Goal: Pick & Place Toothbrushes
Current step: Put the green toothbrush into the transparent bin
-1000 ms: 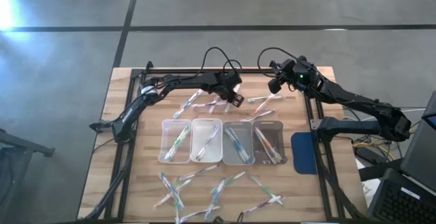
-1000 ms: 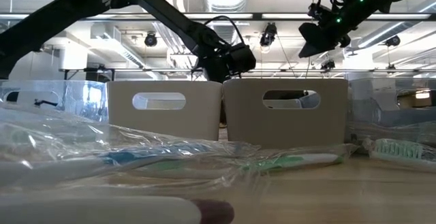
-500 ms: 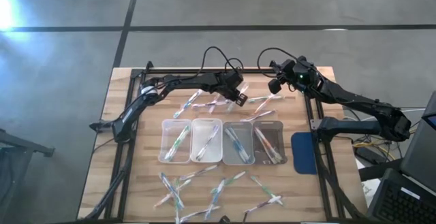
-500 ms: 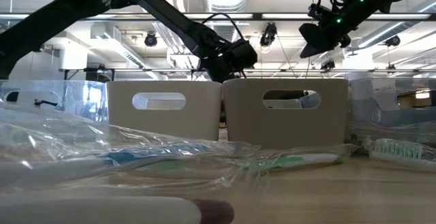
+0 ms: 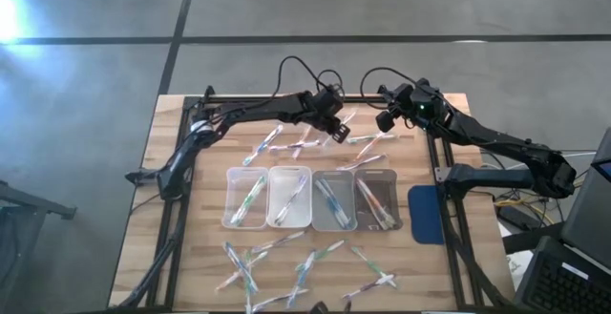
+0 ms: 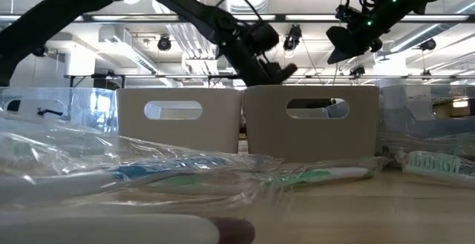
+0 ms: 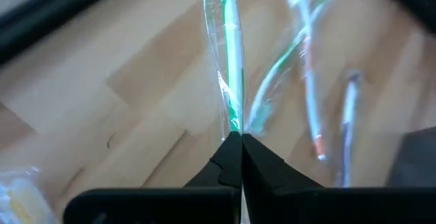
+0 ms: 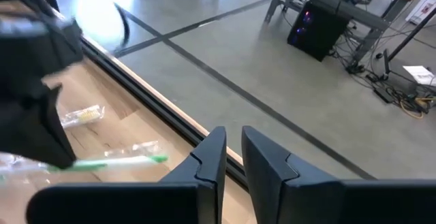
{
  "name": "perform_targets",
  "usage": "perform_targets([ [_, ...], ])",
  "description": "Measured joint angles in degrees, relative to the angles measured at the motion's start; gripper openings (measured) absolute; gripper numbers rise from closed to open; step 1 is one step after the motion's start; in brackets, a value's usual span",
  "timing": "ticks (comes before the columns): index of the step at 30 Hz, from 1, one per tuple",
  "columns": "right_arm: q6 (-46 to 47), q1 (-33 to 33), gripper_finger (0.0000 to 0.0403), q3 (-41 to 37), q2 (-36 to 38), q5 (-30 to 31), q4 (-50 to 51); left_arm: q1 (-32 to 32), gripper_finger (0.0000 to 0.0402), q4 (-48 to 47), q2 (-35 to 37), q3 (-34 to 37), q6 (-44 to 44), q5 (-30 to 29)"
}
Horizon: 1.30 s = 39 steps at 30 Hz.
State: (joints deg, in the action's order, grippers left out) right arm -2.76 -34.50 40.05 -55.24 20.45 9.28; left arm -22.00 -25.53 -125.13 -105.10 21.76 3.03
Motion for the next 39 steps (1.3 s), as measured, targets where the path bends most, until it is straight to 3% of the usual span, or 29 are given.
perform_targets([
  [7,-0.21,-0.01,0.0069,0.0,0.0,0.02,0.45,1.83,0.0001,-3.7,6.86,0.07,-2.95,-2.35],
  [17,-0.22,0.02,0.0094,0.0,0.0,0.04,0.98,8.69,0.0,-17.22,18.82,0.24,-4.76,-17.74],
  [27,2.03,0.25,0.011,0.0,0.0,0.02,2.35,17.53,0.0,-32.84,26.19,0.35,2.25,-33.98],
  [34,5.38,0.47,0.0122,0.0,-0.02,-0.37,4.55,22.4,0.0,-44.45,26.85,0.43,10.4,-37.62],
  [39,7.84,0.52,0.0129,0.0,-0.02,-6.71,5.38,25.66,0.0,-50.65,26.85,0.44,16.53,-39.12],
])
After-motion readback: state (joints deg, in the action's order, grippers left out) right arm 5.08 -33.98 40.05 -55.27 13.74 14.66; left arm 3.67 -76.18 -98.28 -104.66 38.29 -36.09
